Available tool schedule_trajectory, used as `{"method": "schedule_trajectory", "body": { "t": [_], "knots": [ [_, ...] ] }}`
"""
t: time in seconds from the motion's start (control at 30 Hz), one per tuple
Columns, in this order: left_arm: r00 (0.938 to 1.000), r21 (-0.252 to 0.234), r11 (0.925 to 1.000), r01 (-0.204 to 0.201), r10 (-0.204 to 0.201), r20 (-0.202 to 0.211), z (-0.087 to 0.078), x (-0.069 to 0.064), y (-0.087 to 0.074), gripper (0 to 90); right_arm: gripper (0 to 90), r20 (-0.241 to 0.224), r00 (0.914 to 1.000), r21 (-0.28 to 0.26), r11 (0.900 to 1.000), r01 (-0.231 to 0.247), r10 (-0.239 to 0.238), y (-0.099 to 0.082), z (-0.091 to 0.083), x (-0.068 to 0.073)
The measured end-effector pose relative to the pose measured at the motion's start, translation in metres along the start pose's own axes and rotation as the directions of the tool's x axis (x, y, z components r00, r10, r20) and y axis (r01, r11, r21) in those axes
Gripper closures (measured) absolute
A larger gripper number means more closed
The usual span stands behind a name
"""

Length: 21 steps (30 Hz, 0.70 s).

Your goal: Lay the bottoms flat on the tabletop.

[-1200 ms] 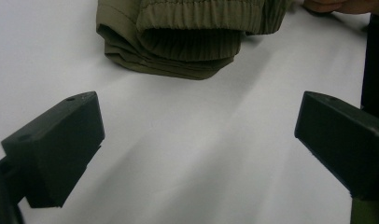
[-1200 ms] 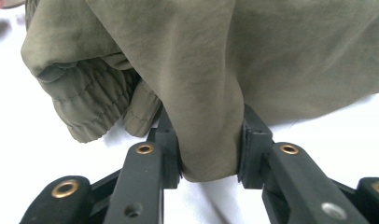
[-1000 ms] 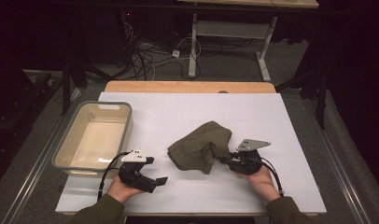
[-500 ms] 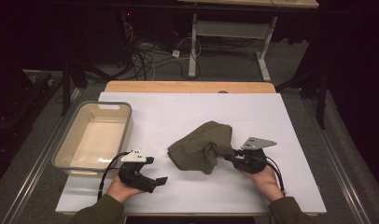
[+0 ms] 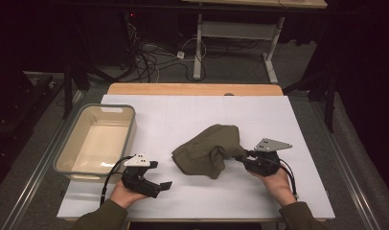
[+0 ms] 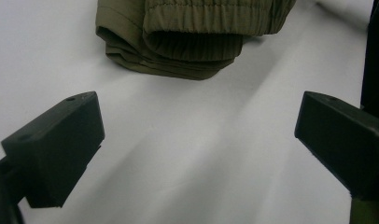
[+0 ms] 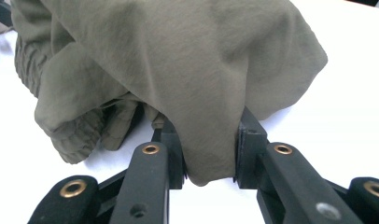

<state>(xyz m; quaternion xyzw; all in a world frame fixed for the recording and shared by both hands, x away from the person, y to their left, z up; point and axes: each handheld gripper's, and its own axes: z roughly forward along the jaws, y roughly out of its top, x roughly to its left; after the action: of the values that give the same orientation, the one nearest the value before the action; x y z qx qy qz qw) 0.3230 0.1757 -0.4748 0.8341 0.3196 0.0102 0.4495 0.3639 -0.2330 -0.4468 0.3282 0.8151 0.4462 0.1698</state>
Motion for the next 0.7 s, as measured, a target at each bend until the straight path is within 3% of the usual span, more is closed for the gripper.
{"method": "schedule_trajectory", "body": {
  "t": [0.43, 0.7],
  "knots": [
    [1.0, -0.001, 1.0, 0.001, -0.001, 0.0, 0.0, 0.0, 0.0, 0.9, 72.3, 0.064, 0.9979, -0.056, 0.9984, -0.008, 0.012, 0.015, -0.016, -0.009],
    [1.0, 0.0, 1.0, 0.002, -0.002, 0.0, 0.0, 0.0, 0.0, 0.9, 72.4, 0.086, 0.9963, -0.066, 0.9977, 0.016, -0.01, 0.028, -0.013, -0.011]
  ]
}}
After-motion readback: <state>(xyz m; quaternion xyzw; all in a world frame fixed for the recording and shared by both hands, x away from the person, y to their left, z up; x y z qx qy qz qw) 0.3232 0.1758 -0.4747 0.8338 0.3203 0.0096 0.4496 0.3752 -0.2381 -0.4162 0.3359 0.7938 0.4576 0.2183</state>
